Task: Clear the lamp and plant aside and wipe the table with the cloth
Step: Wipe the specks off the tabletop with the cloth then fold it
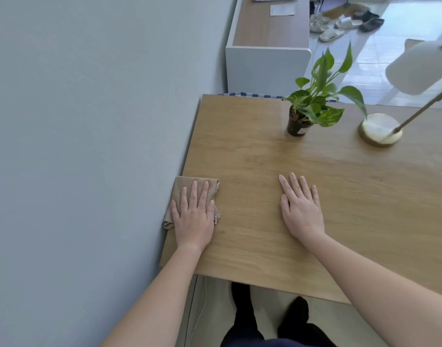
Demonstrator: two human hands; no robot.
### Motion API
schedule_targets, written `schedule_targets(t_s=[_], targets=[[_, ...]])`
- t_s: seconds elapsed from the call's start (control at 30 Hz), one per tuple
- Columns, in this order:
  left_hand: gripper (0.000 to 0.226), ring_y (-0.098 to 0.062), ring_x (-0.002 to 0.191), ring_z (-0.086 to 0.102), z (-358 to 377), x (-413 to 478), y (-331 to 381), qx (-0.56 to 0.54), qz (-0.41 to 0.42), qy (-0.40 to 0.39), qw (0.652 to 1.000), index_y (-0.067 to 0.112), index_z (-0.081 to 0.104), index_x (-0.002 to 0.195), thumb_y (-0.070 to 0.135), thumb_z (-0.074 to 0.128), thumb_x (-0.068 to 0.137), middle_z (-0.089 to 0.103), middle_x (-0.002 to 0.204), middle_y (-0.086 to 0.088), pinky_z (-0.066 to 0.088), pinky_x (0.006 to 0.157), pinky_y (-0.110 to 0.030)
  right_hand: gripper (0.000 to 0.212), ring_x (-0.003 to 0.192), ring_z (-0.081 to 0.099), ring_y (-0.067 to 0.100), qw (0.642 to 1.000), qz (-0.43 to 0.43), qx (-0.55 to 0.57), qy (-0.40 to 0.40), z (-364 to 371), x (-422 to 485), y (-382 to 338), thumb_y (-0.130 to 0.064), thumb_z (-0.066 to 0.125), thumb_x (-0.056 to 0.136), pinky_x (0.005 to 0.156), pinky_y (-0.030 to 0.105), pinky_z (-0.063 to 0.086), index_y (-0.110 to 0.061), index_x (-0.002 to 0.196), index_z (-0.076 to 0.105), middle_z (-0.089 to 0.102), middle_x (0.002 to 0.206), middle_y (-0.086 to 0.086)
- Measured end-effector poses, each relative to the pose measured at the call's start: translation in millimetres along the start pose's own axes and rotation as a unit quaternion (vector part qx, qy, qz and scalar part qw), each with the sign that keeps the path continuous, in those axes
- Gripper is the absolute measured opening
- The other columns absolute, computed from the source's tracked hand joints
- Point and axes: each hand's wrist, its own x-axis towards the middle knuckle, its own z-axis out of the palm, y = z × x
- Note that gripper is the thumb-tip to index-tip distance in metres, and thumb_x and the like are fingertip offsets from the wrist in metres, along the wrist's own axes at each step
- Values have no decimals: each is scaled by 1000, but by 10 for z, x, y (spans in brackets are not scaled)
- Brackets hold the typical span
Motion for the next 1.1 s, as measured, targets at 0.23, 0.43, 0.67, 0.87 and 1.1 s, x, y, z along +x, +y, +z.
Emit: schedule_targets(t_s=[0.23,0.43,0.67,0.87,1.1], targets=[[61,-23,169,-7,169,-614,232,-14,-31,10,999,47,-19,168,57,4,113,-14,180,13,-5,134,-59,57,165,-7,6,997,-70,-26,-23,-85,-550,598,-42,23,115,134,38,-6,-48,169,8,5,177,-18],[60,-20,169,-6,235,-1037,273,-17,-23,5,1000,50,-15,168,60,4,112,-9,181,14,-2,135,-57,56,164,-9,3,995,-83,-43,-32,-178,-839,1091,-44,20,115,135,40,-4,-52,168,4,4,178,-19],[60,-15,169,-1,193,-1317,-200,-8,-3,16,1000,54,-3,169,63,1,110,-4,181,19,5,136,-54,57,163,-9,2,994,-96,-41,-36,-247,-992,1406,-50,10,111,134,38,-5,-53,168,4,5,177,-21],[61,-19,169,1,211,-1357,-127,-33,-67,16,997,52,2,169,62,6,109,-2,180,18,-3,136,-54,57,164,-8,4,994,-103,-41,-24,-237,-1077,1518,-49,11,112,135,39,-5,-50,169,5,6,177,-19],[64,-30,169,-3,348,-1394,433,-57,-144,19,988,47,-6,169,59,9,108,-4,183,6,-5,133,-60,55,164,-7,5,992,-119,-26,-24,-217,-1095,1596,-44,20,115,134,38,-6,-47,169,10,7,178,-18]])
